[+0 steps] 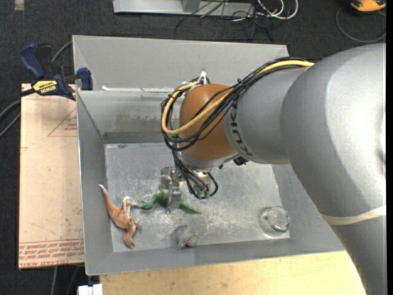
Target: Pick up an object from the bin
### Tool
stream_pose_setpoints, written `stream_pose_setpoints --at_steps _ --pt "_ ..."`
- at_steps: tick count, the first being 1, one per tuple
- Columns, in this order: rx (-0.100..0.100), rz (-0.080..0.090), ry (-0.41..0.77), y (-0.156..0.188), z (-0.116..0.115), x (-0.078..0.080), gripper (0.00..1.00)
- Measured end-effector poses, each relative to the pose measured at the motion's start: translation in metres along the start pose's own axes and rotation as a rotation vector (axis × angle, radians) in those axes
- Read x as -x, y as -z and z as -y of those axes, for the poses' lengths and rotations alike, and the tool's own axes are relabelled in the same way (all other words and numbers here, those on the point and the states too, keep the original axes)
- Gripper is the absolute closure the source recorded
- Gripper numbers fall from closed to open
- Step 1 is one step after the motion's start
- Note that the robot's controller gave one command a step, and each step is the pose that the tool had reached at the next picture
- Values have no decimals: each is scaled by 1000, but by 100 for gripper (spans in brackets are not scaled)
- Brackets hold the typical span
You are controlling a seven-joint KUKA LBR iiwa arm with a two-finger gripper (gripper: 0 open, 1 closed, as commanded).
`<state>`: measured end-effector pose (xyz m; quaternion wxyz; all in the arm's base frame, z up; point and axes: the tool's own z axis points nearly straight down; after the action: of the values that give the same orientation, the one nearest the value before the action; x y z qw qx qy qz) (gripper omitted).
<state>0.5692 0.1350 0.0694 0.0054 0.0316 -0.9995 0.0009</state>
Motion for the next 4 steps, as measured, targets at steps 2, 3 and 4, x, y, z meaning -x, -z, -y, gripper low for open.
stream_pose_setpoints --at_steps 2,3,4 --pt "-1 -5 0 5 0 -2 100" --pt "-1 -11 0 26 0 -4 100" --pt "0 -4 1 50 0 -2 100"
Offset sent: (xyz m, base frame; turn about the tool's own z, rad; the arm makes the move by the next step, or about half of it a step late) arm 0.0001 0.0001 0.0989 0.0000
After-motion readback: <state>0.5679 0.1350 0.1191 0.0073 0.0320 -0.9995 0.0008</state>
